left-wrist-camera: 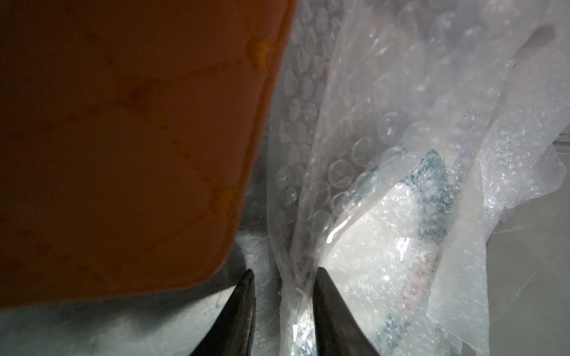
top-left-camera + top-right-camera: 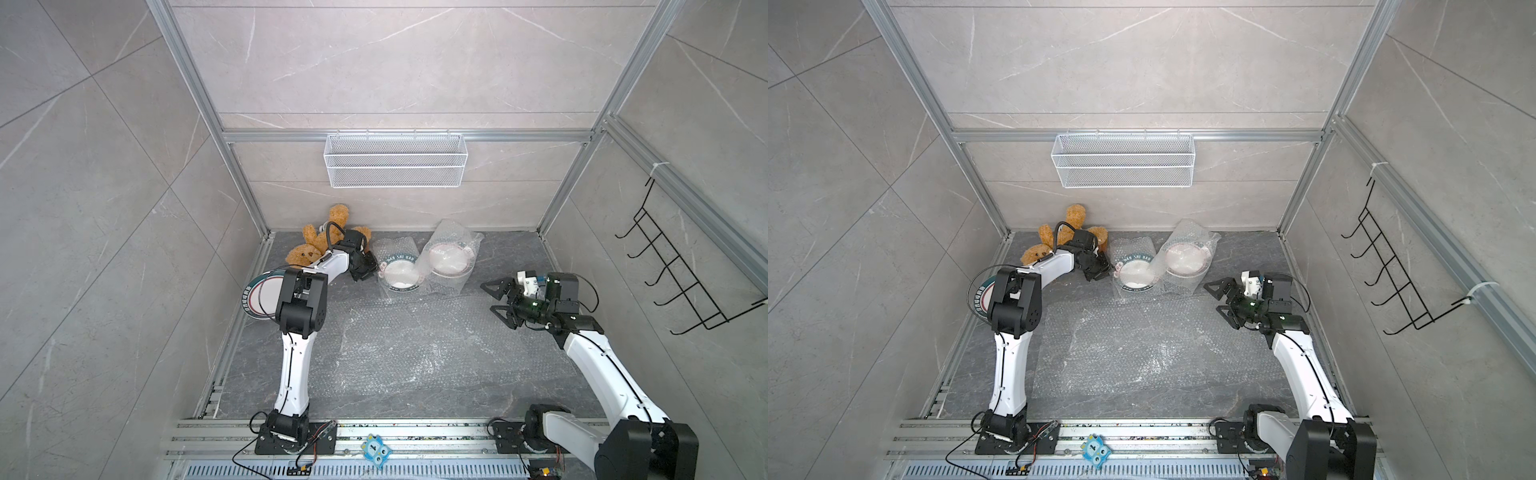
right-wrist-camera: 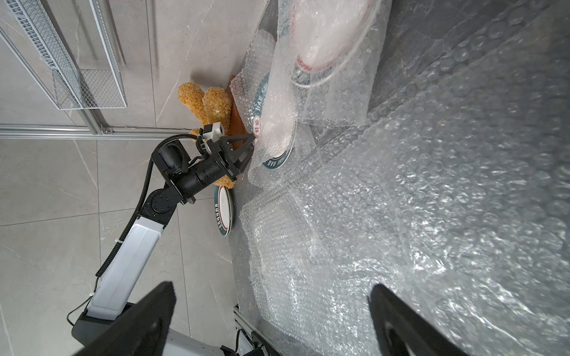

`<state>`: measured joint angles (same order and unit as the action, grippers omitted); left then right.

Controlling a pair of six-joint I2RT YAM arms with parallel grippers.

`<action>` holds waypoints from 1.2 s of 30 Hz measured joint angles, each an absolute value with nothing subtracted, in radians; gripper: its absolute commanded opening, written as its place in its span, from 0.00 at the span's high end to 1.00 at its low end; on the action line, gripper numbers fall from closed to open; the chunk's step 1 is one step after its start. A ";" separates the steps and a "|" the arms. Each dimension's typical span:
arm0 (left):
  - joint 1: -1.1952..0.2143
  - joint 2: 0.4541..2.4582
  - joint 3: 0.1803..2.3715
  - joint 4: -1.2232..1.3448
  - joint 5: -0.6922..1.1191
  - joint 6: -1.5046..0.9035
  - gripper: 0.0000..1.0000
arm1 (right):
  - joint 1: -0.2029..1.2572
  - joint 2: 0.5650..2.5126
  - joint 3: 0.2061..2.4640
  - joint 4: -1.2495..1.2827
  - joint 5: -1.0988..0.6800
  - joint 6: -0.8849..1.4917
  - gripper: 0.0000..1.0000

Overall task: Unpack dinner plates from bubble wrap
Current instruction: Pick up the bubble wrap from the center of the board.

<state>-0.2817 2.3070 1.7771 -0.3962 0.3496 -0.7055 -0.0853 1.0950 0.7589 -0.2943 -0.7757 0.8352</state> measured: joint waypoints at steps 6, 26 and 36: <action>-0.282 2.344 1.802 -0.373 0.380 -0.695 0.81 | -0.085 1.096 0.754 -0.294 -0.776 0.835 0.00; -0.236 2.226 1.652 -0.252 0.486 -0.751 1.00 | -0.085 1.096 0.746 -0.298 -0.775 0.837 0.00; -0.189 1.963 1.437 -0.228 0.489 -0.802 1.00 | -0.085 1.140 0.791 -0.302 -0.767 0.834 0.00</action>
<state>-0.1894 1.9633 1.4368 -0.2276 0.4889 -0.8017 -0.0853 1.1397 0.7906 -0.3023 -0.7666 0.8345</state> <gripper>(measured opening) 0.064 0.998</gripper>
